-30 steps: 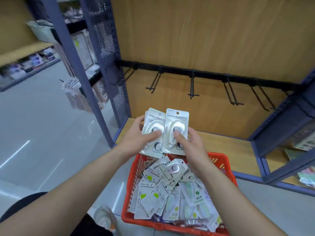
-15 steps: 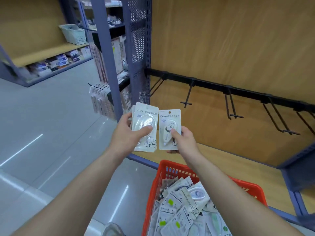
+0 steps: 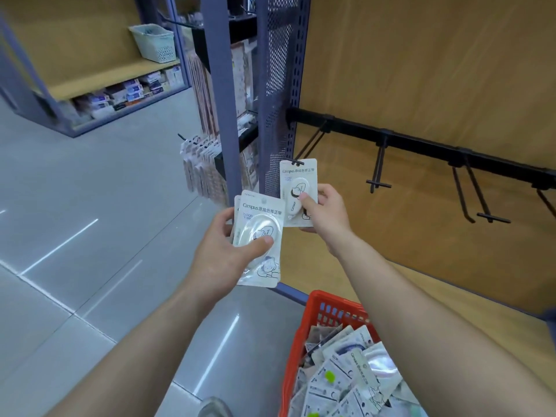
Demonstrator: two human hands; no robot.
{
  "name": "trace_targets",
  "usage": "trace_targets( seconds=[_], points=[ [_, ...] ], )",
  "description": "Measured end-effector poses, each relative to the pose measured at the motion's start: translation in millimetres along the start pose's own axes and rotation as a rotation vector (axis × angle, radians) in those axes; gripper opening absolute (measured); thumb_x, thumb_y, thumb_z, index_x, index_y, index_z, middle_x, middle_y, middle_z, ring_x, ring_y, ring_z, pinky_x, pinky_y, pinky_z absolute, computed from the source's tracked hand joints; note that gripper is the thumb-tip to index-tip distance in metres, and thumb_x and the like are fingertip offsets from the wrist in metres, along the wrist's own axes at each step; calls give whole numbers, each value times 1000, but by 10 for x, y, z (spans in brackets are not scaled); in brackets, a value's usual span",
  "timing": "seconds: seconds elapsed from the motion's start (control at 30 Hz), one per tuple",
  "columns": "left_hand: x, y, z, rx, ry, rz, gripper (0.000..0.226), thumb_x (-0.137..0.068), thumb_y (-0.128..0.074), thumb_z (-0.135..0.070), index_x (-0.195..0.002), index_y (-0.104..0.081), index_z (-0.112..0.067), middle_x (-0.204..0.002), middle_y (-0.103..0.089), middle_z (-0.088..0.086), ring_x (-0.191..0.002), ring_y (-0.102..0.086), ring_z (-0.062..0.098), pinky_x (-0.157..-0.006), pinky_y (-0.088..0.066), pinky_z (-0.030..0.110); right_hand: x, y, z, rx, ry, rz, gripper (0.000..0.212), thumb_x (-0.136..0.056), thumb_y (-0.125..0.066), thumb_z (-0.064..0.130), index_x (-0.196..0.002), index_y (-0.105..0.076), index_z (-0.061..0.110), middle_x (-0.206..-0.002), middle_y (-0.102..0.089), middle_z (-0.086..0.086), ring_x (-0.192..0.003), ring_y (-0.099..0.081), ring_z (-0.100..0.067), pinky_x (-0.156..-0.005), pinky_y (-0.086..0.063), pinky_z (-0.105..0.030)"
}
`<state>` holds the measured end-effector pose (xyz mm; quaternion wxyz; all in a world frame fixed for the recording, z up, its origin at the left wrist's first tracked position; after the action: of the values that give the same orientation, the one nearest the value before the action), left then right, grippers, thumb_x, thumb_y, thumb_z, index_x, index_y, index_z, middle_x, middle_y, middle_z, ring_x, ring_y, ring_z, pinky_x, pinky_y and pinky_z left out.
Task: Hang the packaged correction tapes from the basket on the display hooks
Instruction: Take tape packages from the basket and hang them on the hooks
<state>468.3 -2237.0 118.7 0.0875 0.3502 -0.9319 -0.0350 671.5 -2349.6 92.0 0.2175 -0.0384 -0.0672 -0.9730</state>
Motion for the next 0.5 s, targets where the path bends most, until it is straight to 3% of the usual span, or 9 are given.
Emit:
trace_targets(
  seconds=[0.13, 0.23, 0.33, 0.4, 0.5],
  points=[
    [-22, 3, 13, 11, 10, -21, 64, -81, -84, -24, -135, -53, -35, -114, -69, -8, -88, -73, 5, -55, -52, 14, -60, -33, -44, 23, 15, -16, 17, -99, -63, 26, -113, -57, 18, -104, -74, 1, -87, -74, -20, -65, -64, -40],
    [-30, -35, -4, 12, 6, -19, 61, -82, -84, -22, -134, -53, -32, -112, -69, -10, -78, -70, -5, -51, -49, 11, -142, -7, -65, 66, -15, -56, 22, -98, -66, 29, -114, -57, 17, -111, -71, -3, -94, -72, -22, -69, -64, -43],
    [-31, -94, -38, 14, -1, -18, 60, -83, -83, -20, -133, -53, -30, -113, -69, -8, -79, -70, -3, -53, -50, 11, -120, 64, -89, 234, -54, -64, 53, -93, -70, 41, -134, -50, 14, -127, -63, 0, -108, -63, -19, -91, -56, -42],
    [-37, -120, -62, 24, -5, -22, 60, -82, -84, -21, -133, -53, -30, -111, -69, -7, -83, -71, 1, -55, -52, 13, 54, 147, -86, 312, -15, -90, 65, -90, -73, 47, -140, -47, 17, -130, -56, 5, -116, -56, -16, -97, -49, -36],
    [-54, -161, -75, 46, -9, -21, 62, -82, -84, -21, -134, -52, -30, -113, -70, -7, -92, -73, 8, -65, -56, 21, 478, 170, -63, 66, 28, -3, 26, -96, -68, 34, -117, -63, 21, -114, -69, 0, -104, -65, -16, -86, -53, -31]
  ],
)
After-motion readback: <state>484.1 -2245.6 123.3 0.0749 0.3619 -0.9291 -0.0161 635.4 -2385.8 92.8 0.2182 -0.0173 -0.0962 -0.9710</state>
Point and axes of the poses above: each hand's wrist, its own x-axis away from the middle knuckle, its own y-axis out of the back of the hand, z = x × y, the point moved 7 cm from there along -x, towards the middle knuckle
